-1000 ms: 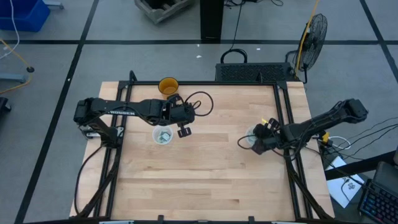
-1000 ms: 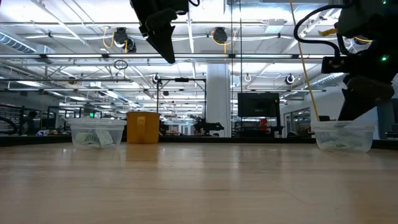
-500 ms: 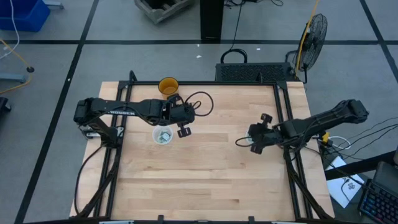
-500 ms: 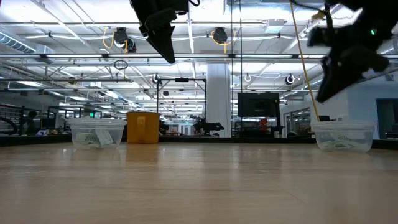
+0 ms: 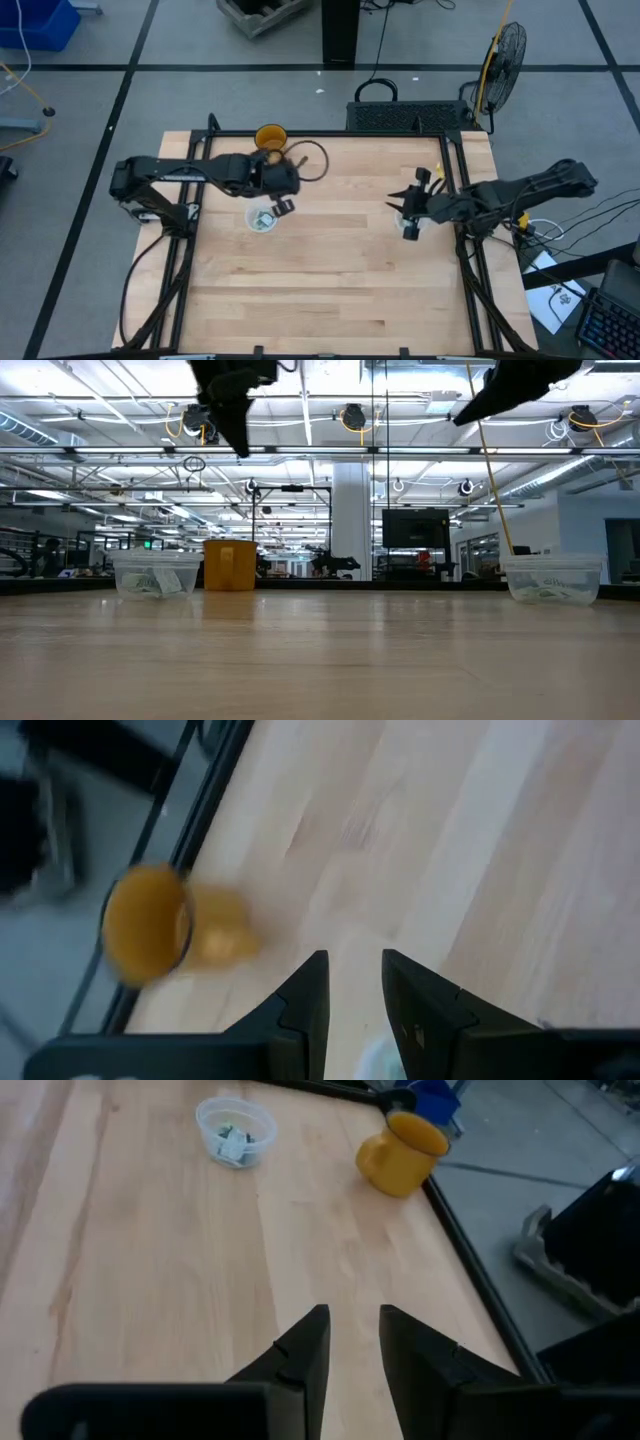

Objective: Pick and place items into bin
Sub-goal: Return to Home Position

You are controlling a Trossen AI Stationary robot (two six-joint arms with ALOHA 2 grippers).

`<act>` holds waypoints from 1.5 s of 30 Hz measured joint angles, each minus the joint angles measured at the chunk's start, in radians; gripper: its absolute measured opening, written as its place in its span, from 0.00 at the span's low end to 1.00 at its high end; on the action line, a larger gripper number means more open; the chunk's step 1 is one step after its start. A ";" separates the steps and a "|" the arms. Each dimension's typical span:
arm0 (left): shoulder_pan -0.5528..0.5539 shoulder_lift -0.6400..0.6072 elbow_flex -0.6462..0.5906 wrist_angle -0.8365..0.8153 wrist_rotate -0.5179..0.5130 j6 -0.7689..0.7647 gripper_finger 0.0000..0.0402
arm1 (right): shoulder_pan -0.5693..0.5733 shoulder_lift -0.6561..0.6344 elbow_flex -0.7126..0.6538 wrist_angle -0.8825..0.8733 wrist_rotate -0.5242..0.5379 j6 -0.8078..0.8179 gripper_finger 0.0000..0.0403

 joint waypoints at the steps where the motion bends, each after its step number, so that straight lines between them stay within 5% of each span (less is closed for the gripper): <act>1: 0.000 -0.016 0.000 -0.041 -0.004 -0.033 0.25 | 0.000 -0.010 0.000 -0.002 0.001 -0.012 0.21; 9: -0.028 -0.254 0.000 -0.251 -0.161 -0.238 0.25 | 0.000 -0.166 -0.001 -0.115 0.004 0.008 0.21; 19: -0.032 -0.638 -0.038 -0.272 -0.126 -0.283 0.25 | 0.000 -0.461 -0.029 -0.218 0.002 0.149 0.21; 27: -0.031 -0.959 -0.396 -0.025 -0.119 -0.249 0.25 | 0.000 -0.603 -0.220 -0.064 0.000 0.089 0.21; 35: -0.031 -1.221 -0.792 0.354 0.037 -0.085 0.25 | 0.000 -0.648 -0.248 0.009 -0.073 0.079 0.21; 45: -0.031 -1.521 -0.909 0.444 0.134 0.004 0.25 | 0.000 -0.670 -0.366 0.212 -0.160 0.062 0.21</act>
